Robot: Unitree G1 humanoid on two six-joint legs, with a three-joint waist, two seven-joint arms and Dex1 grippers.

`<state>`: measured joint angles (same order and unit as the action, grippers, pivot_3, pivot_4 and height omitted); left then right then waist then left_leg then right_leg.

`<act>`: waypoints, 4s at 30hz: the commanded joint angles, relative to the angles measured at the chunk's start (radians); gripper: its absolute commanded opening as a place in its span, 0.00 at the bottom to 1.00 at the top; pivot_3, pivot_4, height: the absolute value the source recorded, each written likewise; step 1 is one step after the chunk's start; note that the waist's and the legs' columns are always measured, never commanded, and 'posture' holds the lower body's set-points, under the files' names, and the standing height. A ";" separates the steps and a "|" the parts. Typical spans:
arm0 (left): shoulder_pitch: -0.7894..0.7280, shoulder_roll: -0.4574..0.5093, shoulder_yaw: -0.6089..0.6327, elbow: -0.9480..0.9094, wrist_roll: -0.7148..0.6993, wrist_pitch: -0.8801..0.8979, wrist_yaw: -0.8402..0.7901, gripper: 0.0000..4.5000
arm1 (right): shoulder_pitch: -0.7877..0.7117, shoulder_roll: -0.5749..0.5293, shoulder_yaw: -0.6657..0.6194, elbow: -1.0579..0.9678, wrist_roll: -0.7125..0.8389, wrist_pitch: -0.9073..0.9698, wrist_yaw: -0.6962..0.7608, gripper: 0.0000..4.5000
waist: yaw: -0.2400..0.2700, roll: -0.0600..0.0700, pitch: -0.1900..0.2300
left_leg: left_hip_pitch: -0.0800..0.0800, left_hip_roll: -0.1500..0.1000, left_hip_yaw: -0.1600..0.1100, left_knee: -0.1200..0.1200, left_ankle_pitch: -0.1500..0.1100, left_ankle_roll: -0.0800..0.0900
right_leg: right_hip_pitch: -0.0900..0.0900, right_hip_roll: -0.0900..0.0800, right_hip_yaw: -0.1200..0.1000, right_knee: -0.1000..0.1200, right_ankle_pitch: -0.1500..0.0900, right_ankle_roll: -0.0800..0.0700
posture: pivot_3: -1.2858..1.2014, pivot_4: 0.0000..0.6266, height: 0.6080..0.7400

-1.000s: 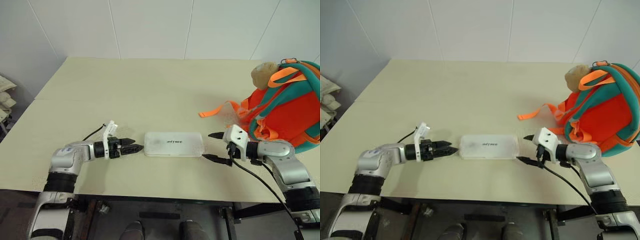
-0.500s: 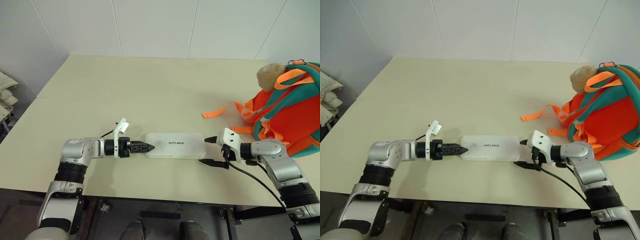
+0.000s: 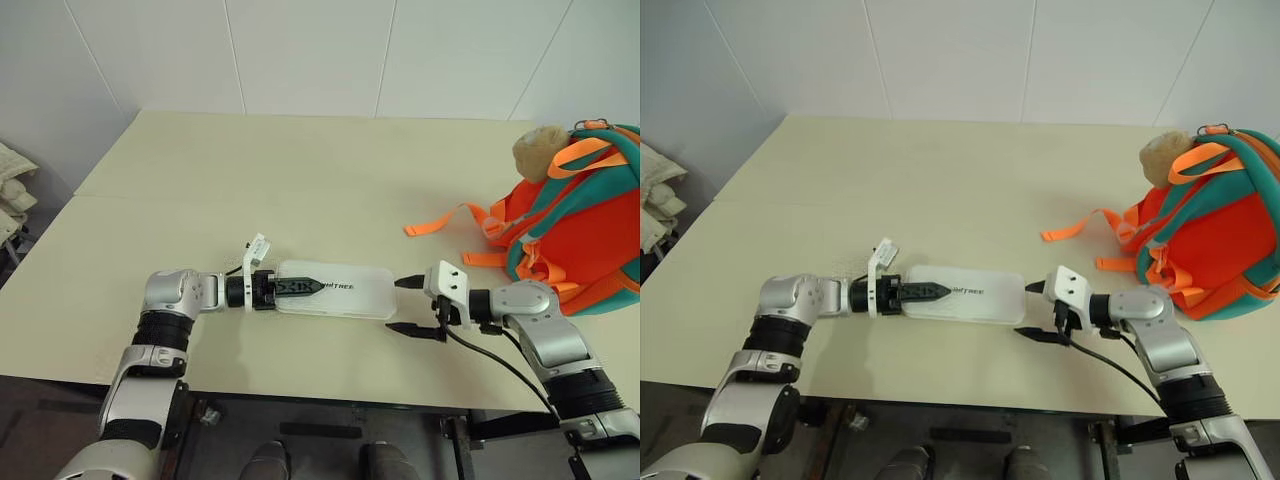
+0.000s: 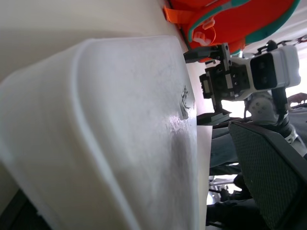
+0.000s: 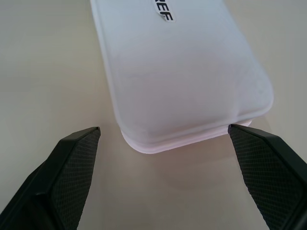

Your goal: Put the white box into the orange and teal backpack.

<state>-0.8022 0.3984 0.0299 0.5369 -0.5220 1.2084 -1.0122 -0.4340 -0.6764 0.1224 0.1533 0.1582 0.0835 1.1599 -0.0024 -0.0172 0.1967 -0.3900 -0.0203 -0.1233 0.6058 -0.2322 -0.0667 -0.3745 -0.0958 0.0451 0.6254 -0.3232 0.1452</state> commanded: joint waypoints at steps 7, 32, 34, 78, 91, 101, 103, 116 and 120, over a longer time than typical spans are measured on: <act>0.009 0.015 -0.062 0.043 -0.040 0.129 -0.069 0.58 | 0.068 -0.039 -0.040 -0.053 0.008 -0.041 -0.031 1.00 | -0.004 0.000 0.000 | -0.001 0.000 0.000 -0.001 -0.001 -0.001 | -0.001 0.000 0.000 0.000 -0.001 0.001 | 0.52 0.24 1.00; 0.293 -0.129 -0.020 -0.247 0.175 -0.819 0.235 0.27 | 0.280 0.144 -0.662 -0.527 0.059 0.420 -0.865 1.00 | -0.005 -0.001 -0.001 | 0.000 0.002 0.006 0.000 0.000 0.001 | -0.001 0.000 0.003 -0.004 0.003 -0.005 | 0.52 0.24 1.00; 0.301 -0.103 -0.031 -0.279 0.185 -0.843 0.220 0.27 | 0.245 0.152 -0.618 -0.523 0.062 0.439 -0.873 1.00 | -0.009 -0.001 -0.001 | 0.000 0.002 0.007 0.000 0.001 0.003 | -0.001 0.000 0.005 -0.005 0.002 -0.008 | 0.52 0.24 1.00; 0.414 0.148 0.181 -0.500 0.152 -0.804 0.353 0.27 | -0.107 0.111 -0.265 -0.357 0.515 0.375 -0.390 0.00 | -0.033 0.000 0.000 | -0.012 0.003 0.012 -0.009 0.004 0.003 | -0.022 0.002 0.012 0.000 0.007 0.001 | 0.52 0.24 1.00; 0.406 0.234 0.221 -0.429 0.131 -0.874 0.235 0.27 | -0.027 -0.203 -0.282 -0.503 0.845 0.763 -0.086 0.00 | -0.020 0.000 0.000 | -0.013 0.003 0.012 -0.008 0.003 0.004 | -0.021 0.001 0.012 -0.004 0.007 0.000 | 0.52 0.24 1.00; 0.442 0.265 0.210 -0.566 0.105 -0.905 0.140 0.27 | -0.098 -0.350 -0.224 -0.174 0.604 0.631 0.137 0.00 | -0.010 -0.001 0.001 | -0.014 0.003 0.014 -0.006 0.002 0.005 | -0.022 0.001 0.012 -0.004 0.007 0.000 | 0.52 0.24 1.00; 0.435 0.274 0.209 -0.598 0.095 -0.903 0.119 0.27 | -0.121 -0.345 -0.217 -0.139 0.576 0.614 0.161 0.00 | -0.008 0.000 0.001 | -0.014 0.003 0.014 -0.006 0.002 0.005 | -0.022 0.001 0.012 -0.004 0.007 0.000 | 0.52 0.24 1.00; 0.310 0.334 0.183 -0.790 -0.090 -0.707 0.028 0.27 | -0.096 -0.263 -0.216 -0.184 0.517 0.605 0.111 0.00 | -0.002 -0.001 0.001 | -0.015 0.003 0.014 -0.005 0.002 0.005 | -0.021 0.001 0.012 -0.003 0.007 0.001 | 0.52 0.24 1.00; 0.235 0.299 0.135 -0.762 -0.086 -0.708 0.027 0.27 | -0.084 -0.244 -0.225 -0.209 0.519 0.617 0.090 0.00 | -0.004 -0.001 0.001 | -0.015 0.002 0.014 -0.001 0.002 0.005 | -0.020 0.001 0.012 -0.002 0.008 0.002 | 0.52 0.24 1.00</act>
<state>-0.5445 0.7050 0.1737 -0.2152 -0.5894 0.5161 -0.9782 -0.5219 -0.9273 -0.0861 -0.0215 0.6713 0.6988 1.2554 -0.0062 -0.0177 0.1977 -0.4047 -0.0178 -0.1096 0.6057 -0.2301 -0.0616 -0.3945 -0.0945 0.0573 0.6235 -0.3149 0.1472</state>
